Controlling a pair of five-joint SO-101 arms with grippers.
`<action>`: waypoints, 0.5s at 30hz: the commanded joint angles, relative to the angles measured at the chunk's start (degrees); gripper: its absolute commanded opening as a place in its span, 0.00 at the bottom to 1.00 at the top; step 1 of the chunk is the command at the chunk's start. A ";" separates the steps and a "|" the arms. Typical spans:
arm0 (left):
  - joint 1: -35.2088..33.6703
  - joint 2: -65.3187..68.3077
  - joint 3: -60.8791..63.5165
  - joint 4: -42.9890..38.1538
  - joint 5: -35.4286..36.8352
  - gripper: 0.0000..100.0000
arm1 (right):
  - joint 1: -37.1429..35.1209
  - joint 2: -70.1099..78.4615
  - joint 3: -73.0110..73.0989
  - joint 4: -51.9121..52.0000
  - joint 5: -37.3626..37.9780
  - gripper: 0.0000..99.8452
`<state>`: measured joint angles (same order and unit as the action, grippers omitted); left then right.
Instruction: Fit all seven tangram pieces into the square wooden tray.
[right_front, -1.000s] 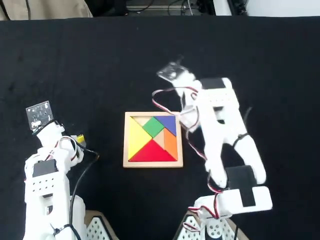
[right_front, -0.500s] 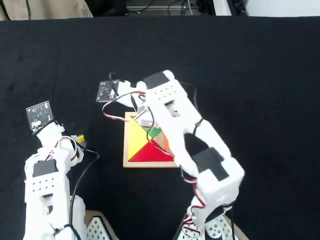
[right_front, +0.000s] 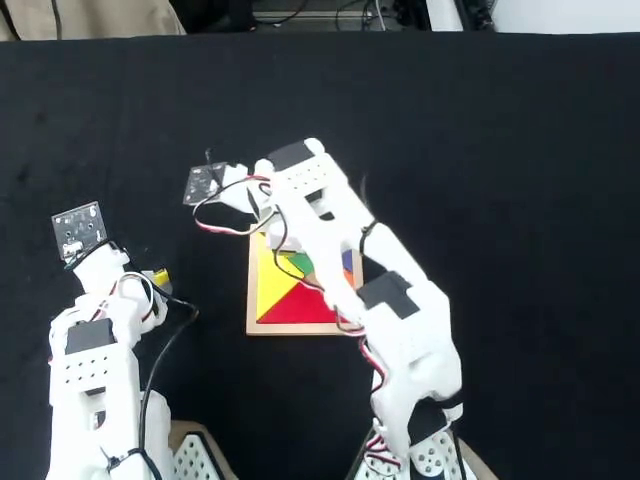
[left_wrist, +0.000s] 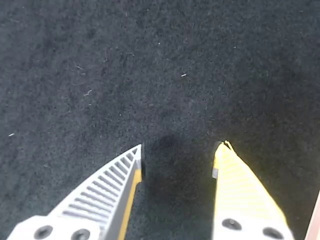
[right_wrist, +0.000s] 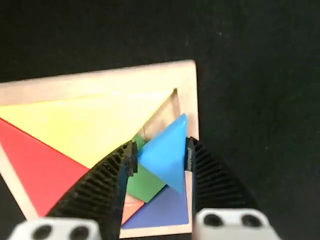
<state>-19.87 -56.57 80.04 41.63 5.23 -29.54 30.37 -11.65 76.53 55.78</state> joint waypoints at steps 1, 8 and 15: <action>0.48 0.09 -0.13 -1.05 0.00 0.24 | -1.58 -0.57 -2.95 0.18 0.79 0.13; 0.48 0.00 -0.13 -0.97 0.00 0.24 | -1.32 -0.48 -2.59 2.37 0.70 0.13; 0.48 0.00 -0.13 -0.97 0.00 0.24 | -1.49 -0.48 -2.51 2.90 0.53 0.14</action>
<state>-19.87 -56.57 80.04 41.63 5.23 -30.42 30.37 -11.65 78.99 55.78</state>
